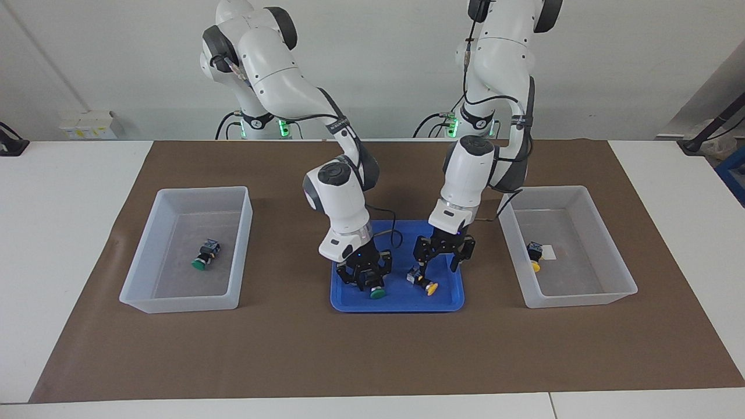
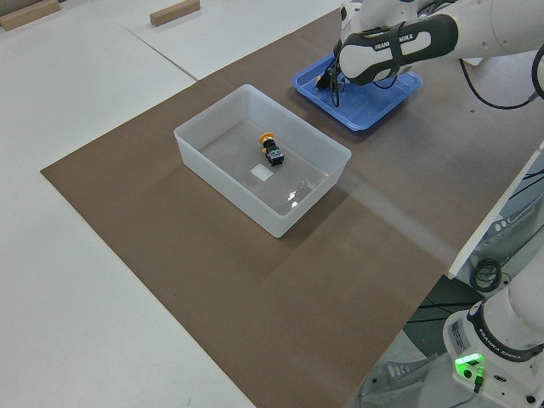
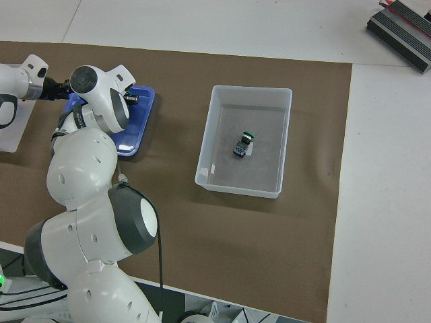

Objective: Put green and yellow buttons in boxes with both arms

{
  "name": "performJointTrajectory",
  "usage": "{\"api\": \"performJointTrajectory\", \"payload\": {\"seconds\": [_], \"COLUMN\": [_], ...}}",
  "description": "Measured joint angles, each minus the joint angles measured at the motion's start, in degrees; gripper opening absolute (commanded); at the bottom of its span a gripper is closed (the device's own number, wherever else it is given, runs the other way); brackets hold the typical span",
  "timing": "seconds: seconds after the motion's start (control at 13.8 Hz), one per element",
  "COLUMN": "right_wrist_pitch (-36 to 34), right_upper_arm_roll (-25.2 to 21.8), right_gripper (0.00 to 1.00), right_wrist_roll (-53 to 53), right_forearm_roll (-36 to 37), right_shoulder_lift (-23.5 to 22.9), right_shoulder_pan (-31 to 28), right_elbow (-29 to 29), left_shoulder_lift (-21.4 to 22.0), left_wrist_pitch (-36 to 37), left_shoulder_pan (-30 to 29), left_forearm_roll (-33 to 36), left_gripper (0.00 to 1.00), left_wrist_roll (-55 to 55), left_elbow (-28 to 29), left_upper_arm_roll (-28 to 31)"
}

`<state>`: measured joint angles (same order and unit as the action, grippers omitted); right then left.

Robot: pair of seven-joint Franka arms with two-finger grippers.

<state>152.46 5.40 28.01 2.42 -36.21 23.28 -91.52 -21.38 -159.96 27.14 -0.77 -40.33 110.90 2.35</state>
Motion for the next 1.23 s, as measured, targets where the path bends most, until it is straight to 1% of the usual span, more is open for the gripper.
{"api": "performJointTrajectory", "payload": {"seconds": [0.14,0.29,0.43,0.58,0.72,0.94,1.09,1.16,1.23], "right_wrist_pitch": [-4.81,-11.23,-16.34,-19.77,-20.05,-20.25,-20.18,-19.63,-18.45], "right_upper_arm_roll": [-0.13,-0.35,-0.49,-0.61,-0.72,-0.82,-0.85,-0.89,-0.90], "right_gripper": [0.00,0.00,0.00,0.00,0.00,0.00,0.00,0.00,0.00], "right_wrist_roll": [3.43,5.68,6.01,6.01,5.93,5.55,0.98,-1.88,-4.02], "right_forearm_roll": [0.00,0.00,0.00,0.03,0.10,0.18,0.24,0.24,0.24], "right_shoulder_lift": [3.30,8.50,14.10,19.36,24.32,28.99,29.97,29.91,29.81], "right_shoulder_pan": [-0.48,-2.02,-5.33,-9.89,-15.52,-23.39,-29.14,-31.85,-34.13], "right_elbow": [0.26,0.10,-1.53,-5.60,-10.93,-17.32,-21.35,-23.23,-25.17], "left_shoulder_lift": [-0.63,-1.91,-2.95,-3.56,-3.71,-3.83,-4.25,-4.47,-4.63], "left_wrist_pitch": [-1.40,-3.45,-4.13,-4.32,-4.35,-4.36,-4.36,-4.38,-4.41], "left_shoulder_pan": [0.00,0.00,0.11,0.24,0.35,0.43,0.94,1.24,1.39], "left_forearm_roll": [0.00,0.00,0.00,0.00,0.00,0.00,0.00,0.00,0.00], "left_gripper": [0.87,0.81,0.80,0.80,0.79,0.79,0.65,0.61,0.54], "left_wrist_roll": [-4.17,-7.42,-8.11,-8.18,-8.29,-8.70,-8.94,-9.24,-9.41], "left_elbow": [-0.03,-0.06,-0.13,-0.17,-0.18,-0.19,-0.20,-0.20,-0.20], "left_upper_arm_roll": [0.00,-0.02,-0.08,-0.14,-0.17,-0.24,-0.28,-0.32,-0.34]}}
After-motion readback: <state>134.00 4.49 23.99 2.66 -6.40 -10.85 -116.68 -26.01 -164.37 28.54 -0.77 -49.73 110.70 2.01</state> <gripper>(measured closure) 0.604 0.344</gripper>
